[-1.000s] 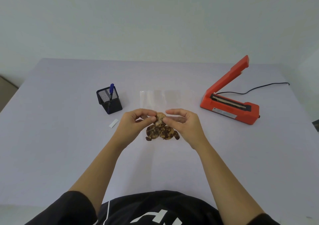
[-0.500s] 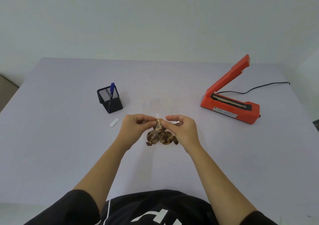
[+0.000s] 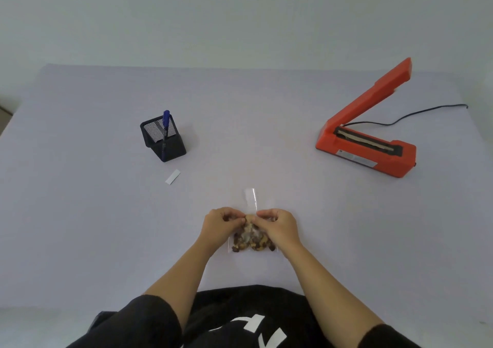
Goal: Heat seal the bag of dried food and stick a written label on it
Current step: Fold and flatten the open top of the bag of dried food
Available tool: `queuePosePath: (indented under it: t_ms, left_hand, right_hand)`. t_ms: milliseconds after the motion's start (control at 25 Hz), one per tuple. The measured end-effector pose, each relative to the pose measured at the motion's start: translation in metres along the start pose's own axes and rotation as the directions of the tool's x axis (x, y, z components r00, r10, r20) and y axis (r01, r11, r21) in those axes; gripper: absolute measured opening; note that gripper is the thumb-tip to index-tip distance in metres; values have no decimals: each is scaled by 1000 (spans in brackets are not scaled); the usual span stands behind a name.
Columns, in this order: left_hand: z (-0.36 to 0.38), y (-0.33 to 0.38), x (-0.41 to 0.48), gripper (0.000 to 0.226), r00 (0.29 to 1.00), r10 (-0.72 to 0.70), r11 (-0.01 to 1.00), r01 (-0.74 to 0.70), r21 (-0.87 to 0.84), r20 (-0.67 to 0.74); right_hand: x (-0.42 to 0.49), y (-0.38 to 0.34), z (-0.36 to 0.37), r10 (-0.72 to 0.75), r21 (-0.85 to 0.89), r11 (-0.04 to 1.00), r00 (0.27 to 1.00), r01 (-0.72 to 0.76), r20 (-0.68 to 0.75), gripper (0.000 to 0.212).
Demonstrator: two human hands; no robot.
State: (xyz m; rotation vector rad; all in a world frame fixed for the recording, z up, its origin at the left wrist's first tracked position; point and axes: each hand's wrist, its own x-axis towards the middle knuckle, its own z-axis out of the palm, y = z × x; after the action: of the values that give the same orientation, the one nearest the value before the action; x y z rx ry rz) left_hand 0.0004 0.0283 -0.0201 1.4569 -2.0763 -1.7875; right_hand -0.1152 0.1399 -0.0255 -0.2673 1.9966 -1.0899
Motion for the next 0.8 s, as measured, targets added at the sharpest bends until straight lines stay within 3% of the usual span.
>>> queuePosePath:
  t_ms: [320,520,800]
  left_hand:
    - [5,-3,9,5,998,36,987,-29,157,-43]
    - [0,-8,13,14,992,102,955,-78,285,-70]
    - [4,-5,13,9,995,39,963,-13,270,-91]
  right_hand:
    - [13,5,-4,-11,-85,996,1000,10,-15,20]
    - [15,10,-4,-83,-179,981,996,80,-9,18]
    - [15,6,-3,-82,-182,981,995,70,-56,23]
